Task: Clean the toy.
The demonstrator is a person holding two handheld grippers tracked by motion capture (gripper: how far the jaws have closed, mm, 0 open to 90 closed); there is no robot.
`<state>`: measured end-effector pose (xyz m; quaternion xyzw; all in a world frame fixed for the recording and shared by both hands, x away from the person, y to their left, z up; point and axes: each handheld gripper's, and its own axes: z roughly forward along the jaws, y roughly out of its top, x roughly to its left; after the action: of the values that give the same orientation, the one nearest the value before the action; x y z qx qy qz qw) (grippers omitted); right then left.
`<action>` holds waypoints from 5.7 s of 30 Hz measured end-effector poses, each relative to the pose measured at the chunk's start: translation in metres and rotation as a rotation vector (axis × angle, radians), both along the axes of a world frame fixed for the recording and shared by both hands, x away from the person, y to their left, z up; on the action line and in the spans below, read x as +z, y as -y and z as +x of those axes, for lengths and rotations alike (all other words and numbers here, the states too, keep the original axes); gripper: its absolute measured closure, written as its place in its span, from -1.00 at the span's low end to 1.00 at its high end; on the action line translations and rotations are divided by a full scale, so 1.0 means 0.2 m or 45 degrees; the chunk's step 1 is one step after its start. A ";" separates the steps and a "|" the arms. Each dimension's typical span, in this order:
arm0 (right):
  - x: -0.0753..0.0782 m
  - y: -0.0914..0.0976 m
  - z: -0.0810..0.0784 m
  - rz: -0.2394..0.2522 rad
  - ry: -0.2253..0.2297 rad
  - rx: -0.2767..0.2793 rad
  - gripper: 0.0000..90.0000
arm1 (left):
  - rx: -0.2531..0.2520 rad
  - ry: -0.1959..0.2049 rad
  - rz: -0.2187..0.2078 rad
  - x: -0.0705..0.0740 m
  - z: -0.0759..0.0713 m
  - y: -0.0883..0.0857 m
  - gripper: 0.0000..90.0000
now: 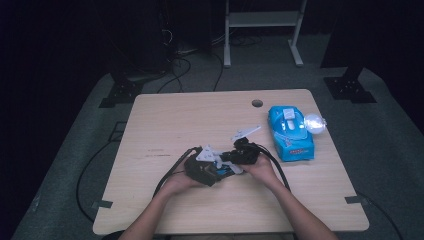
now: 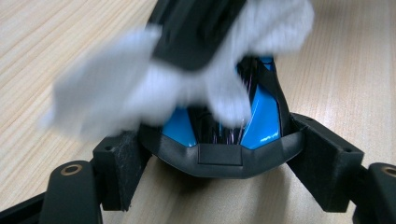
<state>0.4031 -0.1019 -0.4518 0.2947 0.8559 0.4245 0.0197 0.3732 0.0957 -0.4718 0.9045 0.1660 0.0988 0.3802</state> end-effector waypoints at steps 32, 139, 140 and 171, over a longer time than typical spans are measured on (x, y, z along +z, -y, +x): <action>-0.07 0.50 -0.06 -0.063 -0.077 -0.226 0.86 | -0.001 -0.004 0.007 0.00 0.00 0.00 -0.47; -0.05 0.38 -0.12 -0.020 0.079 -0.077 0.87 | 0.384 -0.448 -0.120 0.09 0.05 -0.08 0.15; -0.05 0.38 -0.12 -0.019 0.078 -0.080 0.87 | 0.380 -0.406 -0.093 0.10 0.04 -0.07 0.16; -0.02 0.48 0.02 0.028 -0.105 -0.034 0.00 | 0.223 0.330 -0.027 0.06 -0.27 -0.01 0.15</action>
<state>0.4074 -0.1974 -0.4553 0.3234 0.8474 0.4210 -0.0132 0.3187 0.0984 -0.4590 0.8623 0.1949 0.2456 0.3978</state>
